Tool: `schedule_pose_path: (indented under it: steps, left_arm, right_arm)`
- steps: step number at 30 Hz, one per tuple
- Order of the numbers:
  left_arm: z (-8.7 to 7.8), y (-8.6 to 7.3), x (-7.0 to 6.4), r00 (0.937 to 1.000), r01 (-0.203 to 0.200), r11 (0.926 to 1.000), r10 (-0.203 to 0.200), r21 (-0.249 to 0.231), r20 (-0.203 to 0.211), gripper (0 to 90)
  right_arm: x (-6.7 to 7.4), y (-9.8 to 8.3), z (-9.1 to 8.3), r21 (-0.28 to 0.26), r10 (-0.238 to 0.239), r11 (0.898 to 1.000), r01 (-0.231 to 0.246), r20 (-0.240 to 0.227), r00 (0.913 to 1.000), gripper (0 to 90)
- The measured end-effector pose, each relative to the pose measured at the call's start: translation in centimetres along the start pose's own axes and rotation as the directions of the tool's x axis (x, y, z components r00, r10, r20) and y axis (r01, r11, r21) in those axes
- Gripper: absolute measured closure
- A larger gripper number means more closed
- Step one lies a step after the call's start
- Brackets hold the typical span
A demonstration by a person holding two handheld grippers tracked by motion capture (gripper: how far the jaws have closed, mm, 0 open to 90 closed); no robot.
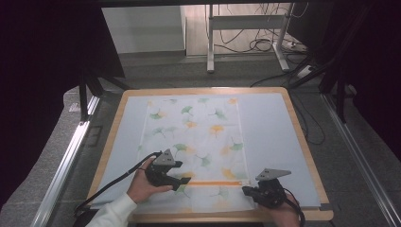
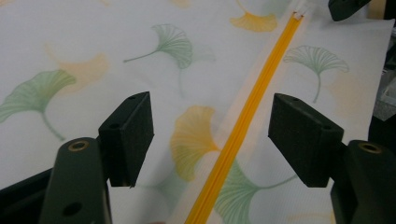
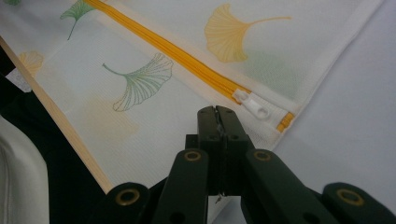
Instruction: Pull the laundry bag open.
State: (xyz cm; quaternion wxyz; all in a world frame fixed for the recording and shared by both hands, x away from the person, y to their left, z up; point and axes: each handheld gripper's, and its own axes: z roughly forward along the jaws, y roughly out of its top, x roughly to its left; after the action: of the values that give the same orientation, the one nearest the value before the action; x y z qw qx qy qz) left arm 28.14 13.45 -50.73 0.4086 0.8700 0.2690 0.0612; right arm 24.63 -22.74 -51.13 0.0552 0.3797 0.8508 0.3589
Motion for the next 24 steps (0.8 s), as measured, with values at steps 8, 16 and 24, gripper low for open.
schedule_pose_path:
  steps: [8, 16, 24]
  left_arm:
    - [1.4, 1.4, -1.2, 0.9995, -0.023, 0.9997, 0.023, 0.005, 0.021, 30.8]
    - [2.7, 2.0, -1.5, 0.9992, -0.027, 0.9993, 0.026, 0.027, 0.032, 31.4]
    - [4.0, 2.7, -1.8, 0.998, -0.038, 0.9986, 0.036, 0.036, 0.053, 32.5]
  right_arm:
    - [0.0, -0.3, 0.0, 0.008, 0.0, 1.0, 0.0, 0.004, 1.0, 89.2]
    - [0.0, -0.3, 0.2, 0.018, -0.003, 1.0, 0.003, 0.007, 1.0, 89.2]
    - [0.1, -0.2, 0.6, 0.032, -0.016, 0.999, 0.016, 0.006, 0.9999, 89.3]
